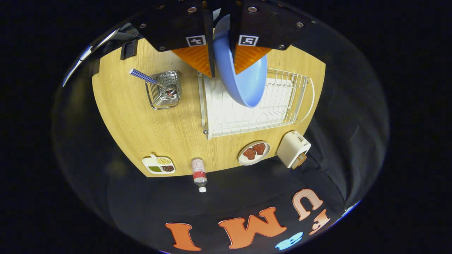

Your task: Take the plate from the dish rack, then take the spoon from the basket and place it into the plate.

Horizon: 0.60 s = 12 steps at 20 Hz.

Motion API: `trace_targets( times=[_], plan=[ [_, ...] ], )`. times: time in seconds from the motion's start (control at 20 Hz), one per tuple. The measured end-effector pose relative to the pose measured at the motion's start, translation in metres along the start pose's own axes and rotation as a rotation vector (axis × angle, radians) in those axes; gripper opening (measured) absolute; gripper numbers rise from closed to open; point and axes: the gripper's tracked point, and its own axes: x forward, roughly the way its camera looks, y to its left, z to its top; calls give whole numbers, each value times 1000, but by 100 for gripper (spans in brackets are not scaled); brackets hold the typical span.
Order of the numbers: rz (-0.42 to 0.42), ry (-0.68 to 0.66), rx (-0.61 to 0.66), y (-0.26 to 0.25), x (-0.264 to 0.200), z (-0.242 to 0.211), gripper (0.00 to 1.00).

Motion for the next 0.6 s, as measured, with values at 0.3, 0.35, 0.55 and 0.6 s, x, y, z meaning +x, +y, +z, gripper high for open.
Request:
trace_targets(
  times=[0.3,0.35,0.55,0.6],
  plan=[
    [134,7,103,3,2,-46,19],
    [135,17,116,0,5,-55,19],
    [133,53,121,-8,17,-87,19],
    [147,49,122,-7,20,-91,19]
  ],
)
